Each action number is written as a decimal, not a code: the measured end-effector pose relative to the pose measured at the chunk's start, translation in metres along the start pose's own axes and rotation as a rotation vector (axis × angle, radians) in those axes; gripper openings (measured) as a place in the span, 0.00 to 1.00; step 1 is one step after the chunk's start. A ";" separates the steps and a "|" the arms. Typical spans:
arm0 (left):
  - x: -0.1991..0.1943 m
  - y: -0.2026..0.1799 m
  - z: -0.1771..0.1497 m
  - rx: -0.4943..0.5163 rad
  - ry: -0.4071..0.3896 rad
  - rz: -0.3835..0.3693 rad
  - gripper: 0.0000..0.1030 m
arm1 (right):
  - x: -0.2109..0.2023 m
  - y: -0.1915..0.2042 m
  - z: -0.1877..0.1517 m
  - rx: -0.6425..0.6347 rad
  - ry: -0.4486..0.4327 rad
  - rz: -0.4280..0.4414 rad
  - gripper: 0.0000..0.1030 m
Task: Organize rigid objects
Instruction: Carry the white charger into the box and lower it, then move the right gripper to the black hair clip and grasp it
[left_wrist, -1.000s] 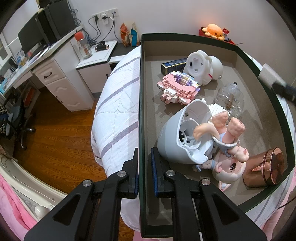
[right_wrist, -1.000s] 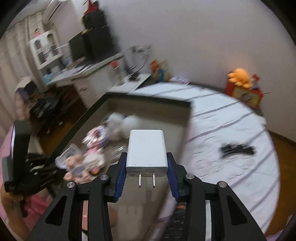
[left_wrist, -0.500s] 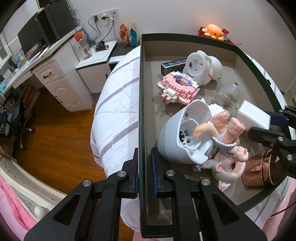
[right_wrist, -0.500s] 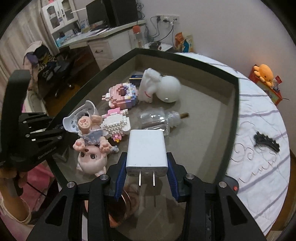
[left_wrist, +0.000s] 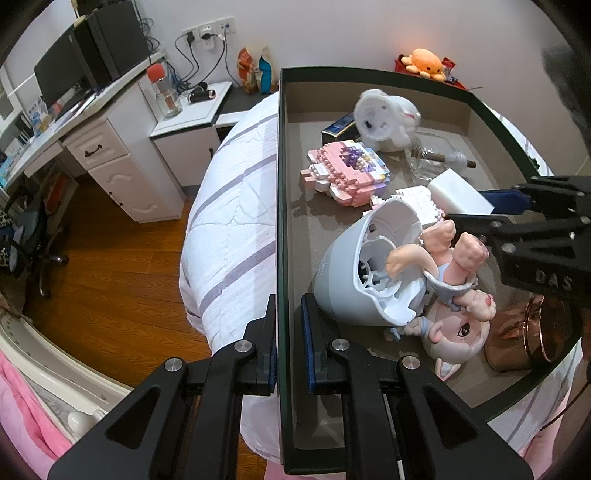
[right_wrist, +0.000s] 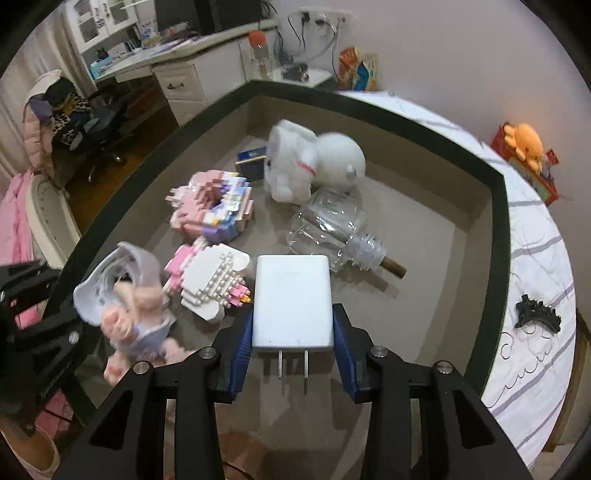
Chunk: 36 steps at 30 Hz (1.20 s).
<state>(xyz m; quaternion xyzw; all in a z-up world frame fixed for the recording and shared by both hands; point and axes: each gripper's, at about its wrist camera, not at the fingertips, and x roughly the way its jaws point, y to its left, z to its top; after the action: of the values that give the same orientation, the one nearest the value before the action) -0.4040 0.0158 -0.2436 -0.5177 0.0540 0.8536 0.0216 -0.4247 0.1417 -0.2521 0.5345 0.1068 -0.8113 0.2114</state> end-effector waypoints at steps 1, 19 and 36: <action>0.000 0.000 0.000 0.000 0.000 -0.001 0.09 | 0.001 0.001 0.002 -0.006 0.005 -0.002 0.40; 0.000 0.002 0.000 -0.004 0.000 -0.003 0.09 | -0.006 -0.002 0.000 0.037 -0.065 0.020 0.41; 0.000 0.007 0.001 -0.003 0.001 -0.001 0.09 | -0.116 -0.088 -0.058 0.332 -0.422 -0.070 0.78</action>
<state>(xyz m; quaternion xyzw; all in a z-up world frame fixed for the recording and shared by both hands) -0.4051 0.0085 -0.2424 -0.5181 0.0525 0.8534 0.0211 -0.3784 0.2694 -0.1742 0.3772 -0.0557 -0.9179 0.1101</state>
